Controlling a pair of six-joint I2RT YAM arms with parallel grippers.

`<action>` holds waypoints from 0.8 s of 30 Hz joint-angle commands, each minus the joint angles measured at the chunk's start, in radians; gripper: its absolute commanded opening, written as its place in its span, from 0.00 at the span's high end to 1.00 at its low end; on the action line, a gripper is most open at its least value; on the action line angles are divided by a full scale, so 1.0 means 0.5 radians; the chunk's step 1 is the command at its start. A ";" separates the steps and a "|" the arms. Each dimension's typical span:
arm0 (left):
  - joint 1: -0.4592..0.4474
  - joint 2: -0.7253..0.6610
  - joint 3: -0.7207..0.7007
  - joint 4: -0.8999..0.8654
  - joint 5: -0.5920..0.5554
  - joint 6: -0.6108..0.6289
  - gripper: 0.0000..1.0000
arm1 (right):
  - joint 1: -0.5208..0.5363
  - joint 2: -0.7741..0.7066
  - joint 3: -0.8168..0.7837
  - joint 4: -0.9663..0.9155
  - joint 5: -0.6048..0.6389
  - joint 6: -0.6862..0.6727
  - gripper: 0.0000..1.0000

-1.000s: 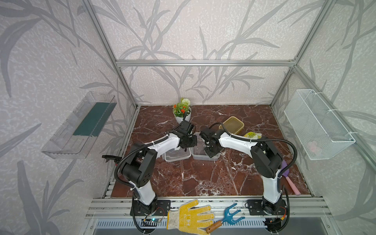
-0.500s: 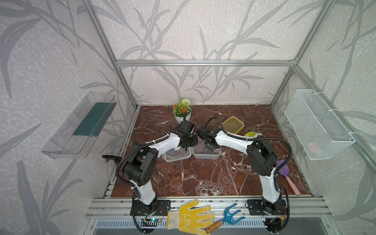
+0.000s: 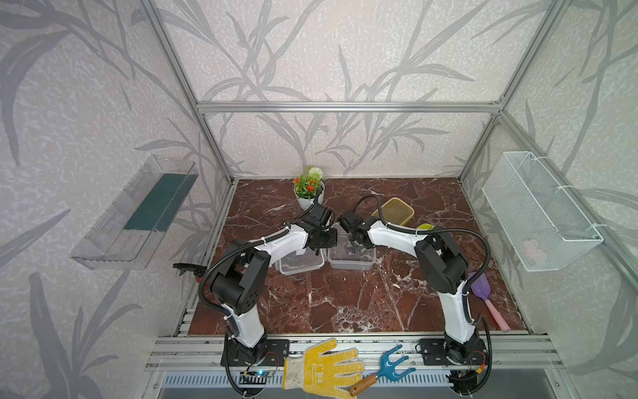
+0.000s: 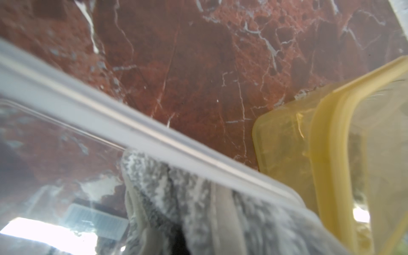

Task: Wipe the insides of the lunch boxes
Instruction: Pick up the lunch box from the center of the board.

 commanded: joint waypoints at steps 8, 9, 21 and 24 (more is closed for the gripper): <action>-0.042 0.121 0.022 -0.186 0.040 0.095 1.00 | -0.016 -0.019 0.077 0.301 -0.521 0.197 1.00; -0.044 0.127 0.028 -0.186 0.040 0.092 1.00 | -0.008 -0.013 0.097 0.304 -0.573 0.201 1.00; -0.071 0.132 0.087 -0.243 -0.055 0.048 1.00 | 0.083 0.239 0.473 0.094 -0.891 0.180 1.00; -0.065 0.117 0.112 -0.264 -0.098 -0.012 1.00 | 0.086 0.230 0.395 0.090 -1.005 0.241 1.00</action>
